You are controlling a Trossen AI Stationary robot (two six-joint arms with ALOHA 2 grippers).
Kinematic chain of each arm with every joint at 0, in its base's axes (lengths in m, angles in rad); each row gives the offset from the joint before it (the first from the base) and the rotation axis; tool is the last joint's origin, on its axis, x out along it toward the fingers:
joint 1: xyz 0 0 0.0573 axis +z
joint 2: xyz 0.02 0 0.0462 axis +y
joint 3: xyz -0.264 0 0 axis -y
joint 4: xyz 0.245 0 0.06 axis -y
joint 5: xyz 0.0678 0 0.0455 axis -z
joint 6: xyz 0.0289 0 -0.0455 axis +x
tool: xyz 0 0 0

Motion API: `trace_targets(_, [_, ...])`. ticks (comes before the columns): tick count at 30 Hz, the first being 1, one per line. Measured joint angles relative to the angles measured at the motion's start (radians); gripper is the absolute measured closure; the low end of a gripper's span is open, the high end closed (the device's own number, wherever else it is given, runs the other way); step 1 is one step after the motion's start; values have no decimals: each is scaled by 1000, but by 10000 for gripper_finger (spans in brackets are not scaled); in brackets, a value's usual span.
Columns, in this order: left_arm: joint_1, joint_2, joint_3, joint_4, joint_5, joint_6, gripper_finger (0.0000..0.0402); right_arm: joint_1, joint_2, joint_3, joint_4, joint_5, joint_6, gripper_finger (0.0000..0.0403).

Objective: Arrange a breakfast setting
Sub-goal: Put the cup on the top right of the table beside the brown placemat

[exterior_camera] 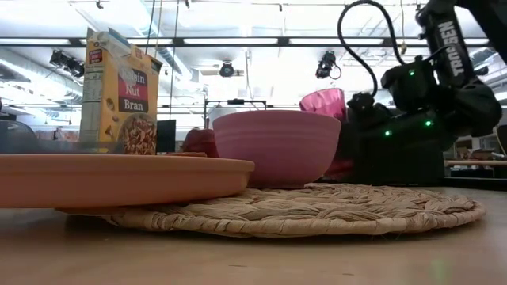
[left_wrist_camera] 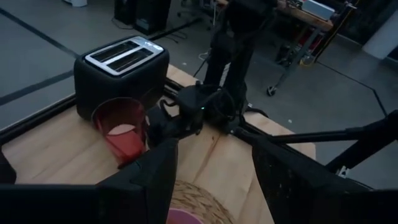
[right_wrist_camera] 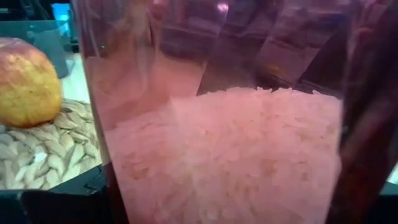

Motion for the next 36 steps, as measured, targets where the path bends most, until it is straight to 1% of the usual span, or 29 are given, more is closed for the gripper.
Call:
trace_targets(4, [-3,0,0,-12,2,-1,187,-13,51,41,0,-34,-10,64])
trace_targets(11, [-2,0,1,-58,2,-7,187,-22,111,70,12,-31,-24,64])
trace_targets(14, [-2,0,1,-88,2,-20,187,-30,111,70,12,-30,-26,57])
trace_targets(19, [-2,0,1,-129,38,-58,187,-40,103,67,0,-30,-26,39])
trace_targets(24, [-2,-2,1,-137,41,-75,186,-40,103,58,-3,-37,-30,34])
trace_targets(29, [-2,-4,1,-166,78,-109,186,-40,74,14,-8,-44,-15,32])
trace_targets(36, [-2,-4,1,-166,84,-109,186,-34,13,-65,-13,-44,20,30])
